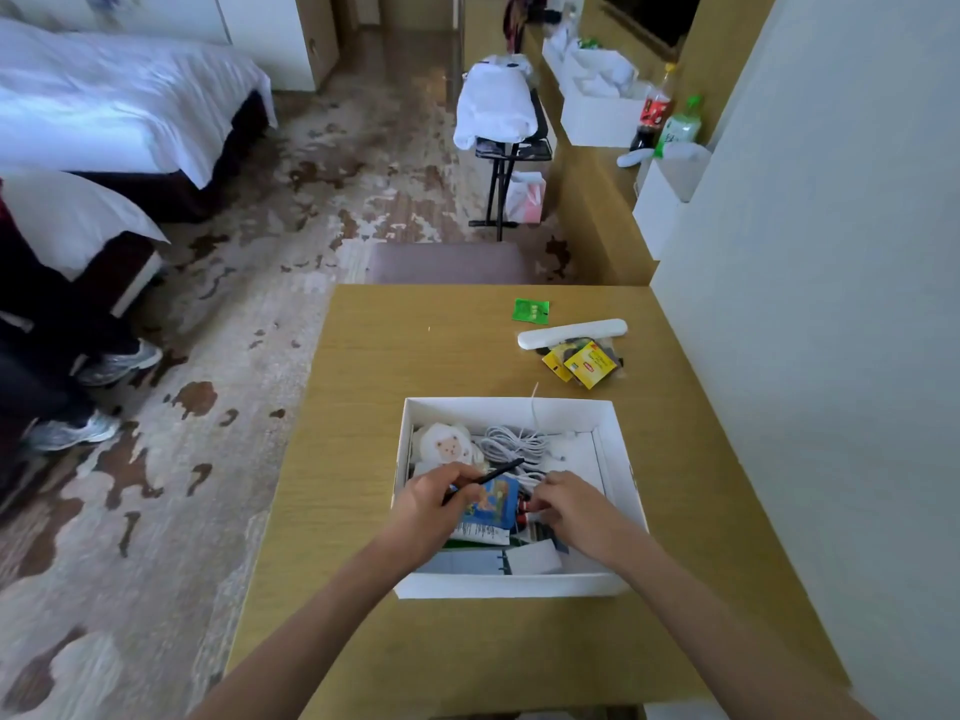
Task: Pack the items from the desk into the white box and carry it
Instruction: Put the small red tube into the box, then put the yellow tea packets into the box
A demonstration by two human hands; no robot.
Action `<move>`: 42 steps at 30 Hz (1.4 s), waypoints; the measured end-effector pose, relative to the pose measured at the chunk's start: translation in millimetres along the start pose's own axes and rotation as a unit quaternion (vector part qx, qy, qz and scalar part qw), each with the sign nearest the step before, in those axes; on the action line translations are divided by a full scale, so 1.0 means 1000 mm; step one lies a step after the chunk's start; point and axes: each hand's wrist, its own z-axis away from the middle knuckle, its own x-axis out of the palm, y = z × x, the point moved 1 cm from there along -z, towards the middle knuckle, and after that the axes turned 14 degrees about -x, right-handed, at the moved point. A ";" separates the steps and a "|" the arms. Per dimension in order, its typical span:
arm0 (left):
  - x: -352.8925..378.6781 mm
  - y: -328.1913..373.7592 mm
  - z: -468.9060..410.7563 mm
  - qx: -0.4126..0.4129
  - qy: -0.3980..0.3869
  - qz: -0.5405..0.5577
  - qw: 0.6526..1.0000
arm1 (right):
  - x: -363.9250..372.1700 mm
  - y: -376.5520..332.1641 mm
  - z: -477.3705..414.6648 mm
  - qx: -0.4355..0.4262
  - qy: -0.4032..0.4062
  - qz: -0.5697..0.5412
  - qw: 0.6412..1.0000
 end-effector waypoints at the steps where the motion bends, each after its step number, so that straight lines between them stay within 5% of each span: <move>1: -0.001 0.001 0.000 -0.003 0.004 0.002 1.000 | 0.000 0.001 -0.001 -0.002 0.007 -0.004 1.000; 10: 0.006 0.012 -0.007 -0.013 0.043 -0.053 0.998 | -0.008 0.005 -0.008 0.041 0.062 -0.072 0.995; 15: 0.015 0.014 -0.012 0.027 -0.018 -0.111 0.993 | -0.030 0.015 0.006 0.069 0.125 -0.268 0.953; 24: 0.033 0.010 -0.017 0.096 -0.076 -0.212 0.970 | -0.024 0.002 0.003 -0.072 0.018 -0.013 0.997; 31: 0.006 -0.001 -0.021 0.066 0.016 -0.208 0.976 | 0.006 -0.007 -0.001 -0.102 0.001 -0.078 0.992; 42: -0.021 0.006 -0.039 0.101 0.020 -0.199 0.975 | 0.001 -0.021 -0.012 -0.093 0.047 -0.062 0.993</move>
